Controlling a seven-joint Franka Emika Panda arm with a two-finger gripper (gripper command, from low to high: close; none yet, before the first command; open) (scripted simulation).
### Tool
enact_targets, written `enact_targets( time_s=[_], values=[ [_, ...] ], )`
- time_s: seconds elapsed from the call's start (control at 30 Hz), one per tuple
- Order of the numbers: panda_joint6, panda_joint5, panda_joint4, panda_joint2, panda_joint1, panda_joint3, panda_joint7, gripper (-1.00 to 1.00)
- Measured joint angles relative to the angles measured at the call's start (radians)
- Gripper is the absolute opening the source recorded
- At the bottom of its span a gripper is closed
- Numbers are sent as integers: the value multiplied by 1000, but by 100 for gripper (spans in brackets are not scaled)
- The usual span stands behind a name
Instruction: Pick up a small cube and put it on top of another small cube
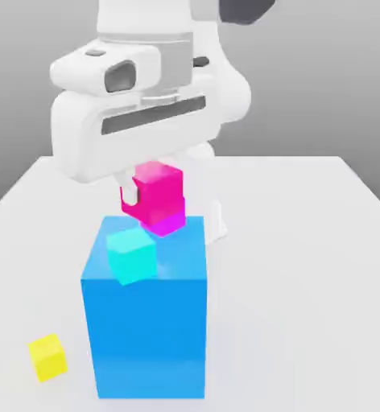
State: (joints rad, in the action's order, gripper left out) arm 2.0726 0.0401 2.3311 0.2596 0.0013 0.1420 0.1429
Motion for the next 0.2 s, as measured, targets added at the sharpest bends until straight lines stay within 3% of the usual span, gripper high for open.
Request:
enact_targets(
  time_s=[0.07,0.1,0.2],
  values=[
    [73,-3,49,-24,-5,5,6,-100],
    [96,-4,64,-33,-6,6,8,100],
    [96,-4,64,-33,-6,6,8,100]
  ],
)
